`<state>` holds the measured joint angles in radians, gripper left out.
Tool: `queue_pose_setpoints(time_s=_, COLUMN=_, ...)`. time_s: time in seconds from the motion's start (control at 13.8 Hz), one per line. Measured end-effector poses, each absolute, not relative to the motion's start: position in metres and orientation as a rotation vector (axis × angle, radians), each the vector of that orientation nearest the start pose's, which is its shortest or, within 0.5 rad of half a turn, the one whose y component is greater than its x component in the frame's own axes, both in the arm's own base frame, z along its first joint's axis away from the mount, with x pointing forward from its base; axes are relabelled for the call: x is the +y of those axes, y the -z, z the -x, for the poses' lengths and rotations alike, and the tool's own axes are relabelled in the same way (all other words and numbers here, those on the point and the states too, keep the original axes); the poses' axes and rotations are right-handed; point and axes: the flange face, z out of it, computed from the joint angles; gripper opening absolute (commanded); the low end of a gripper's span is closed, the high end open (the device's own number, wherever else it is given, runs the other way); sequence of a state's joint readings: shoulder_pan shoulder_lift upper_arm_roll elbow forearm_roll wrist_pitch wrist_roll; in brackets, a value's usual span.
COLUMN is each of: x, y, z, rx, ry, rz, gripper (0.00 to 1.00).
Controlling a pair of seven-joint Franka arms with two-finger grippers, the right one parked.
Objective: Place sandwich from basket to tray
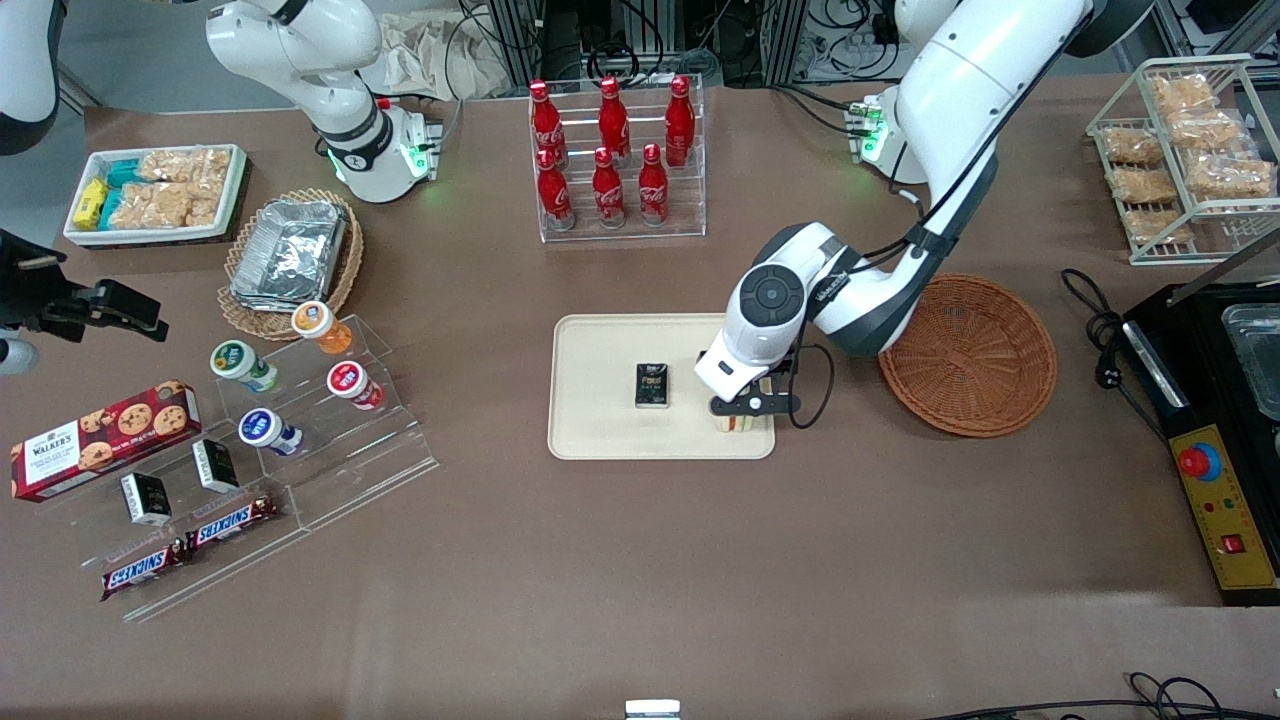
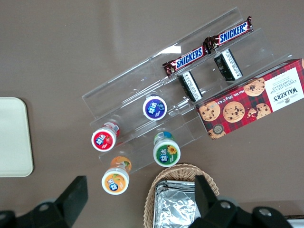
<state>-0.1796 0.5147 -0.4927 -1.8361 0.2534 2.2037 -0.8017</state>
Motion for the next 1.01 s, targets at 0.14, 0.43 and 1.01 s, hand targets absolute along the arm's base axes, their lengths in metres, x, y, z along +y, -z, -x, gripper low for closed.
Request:
queue_pose_setpoints(time_s=0.14, x=-0.364, y=-0.306, z=-0.528, rx=-0.093, ry=-0.099, rz=3.111, gripper=1.00)
queue_pose_setpoints(time_s=0.43, x=-0.353, y=-0.381, z=-0.549, rx=-0.252, ry=-0.067, rz=3.090, gripper=1.00)
queue_pose_setpoints(time_s=1.01, x=-0.197, y=-0.571, z=-0.565, rx=-0.673, ry=0.078, rz=3.083, gripper=1.00)
